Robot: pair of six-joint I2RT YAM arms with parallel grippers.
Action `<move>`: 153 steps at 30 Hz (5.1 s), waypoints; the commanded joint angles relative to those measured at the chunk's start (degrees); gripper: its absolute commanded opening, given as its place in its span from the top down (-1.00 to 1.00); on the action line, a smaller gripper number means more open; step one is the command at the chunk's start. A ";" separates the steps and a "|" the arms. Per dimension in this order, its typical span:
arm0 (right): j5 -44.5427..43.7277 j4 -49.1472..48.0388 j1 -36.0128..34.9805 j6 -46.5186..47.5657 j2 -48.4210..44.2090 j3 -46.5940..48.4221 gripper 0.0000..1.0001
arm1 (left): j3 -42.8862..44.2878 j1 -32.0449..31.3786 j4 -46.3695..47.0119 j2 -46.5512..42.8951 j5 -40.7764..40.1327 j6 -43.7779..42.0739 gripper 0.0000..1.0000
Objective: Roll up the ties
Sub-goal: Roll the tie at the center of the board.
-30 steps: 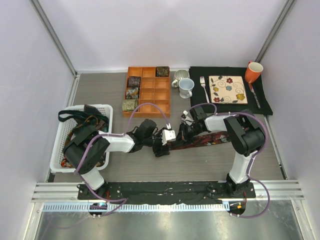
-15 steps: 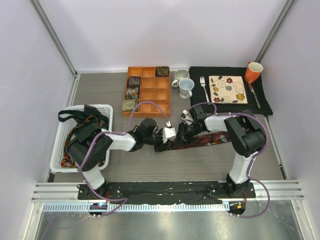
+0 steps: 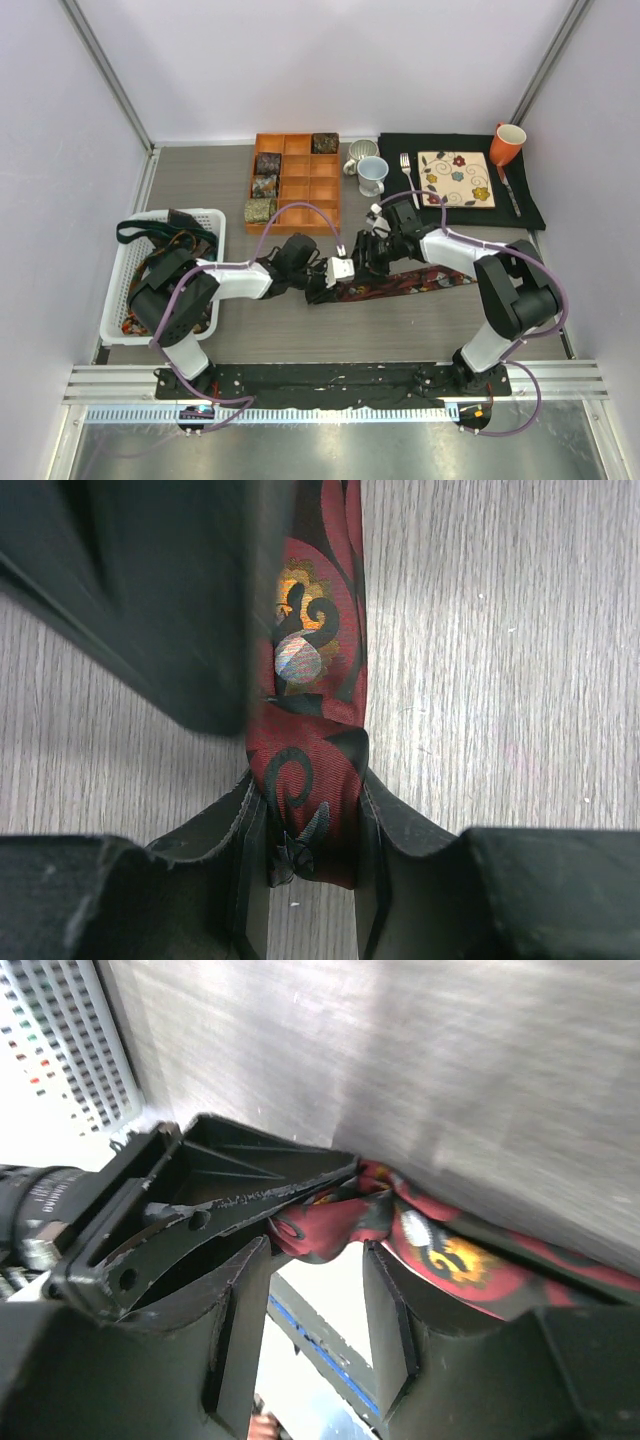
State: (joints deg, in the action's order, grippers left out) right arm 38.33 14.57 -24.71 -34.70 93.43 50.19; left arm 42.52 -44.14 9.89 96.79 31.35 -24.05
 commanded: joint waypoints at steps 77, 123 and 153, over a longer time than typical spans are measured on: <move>-11.70 0.29 -1.92 4.73 11.69 -4.40 0.99 | -2.88 0.02 7.85 2.87 5.03 4.18 -0.32; -8.79 0.20 -3.34 1.65 4.22 -4.66 0.99 | 0.02 0.10 -4.09 2.44 -4.03 0.14 0.01; -25.84 7.67 1.95 6.05 9.05 -9.77 0.99 | 1.51 0.46 17.62 7.62 4.94 14.03 -0.59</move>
State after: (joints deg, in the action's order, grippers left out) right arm 35.70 13.93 -22.44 -34.57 97.12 44.36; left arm 42.52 -43.38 26.30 103.13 35.11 -10.90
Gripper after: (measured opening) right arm 0.051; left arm 0.798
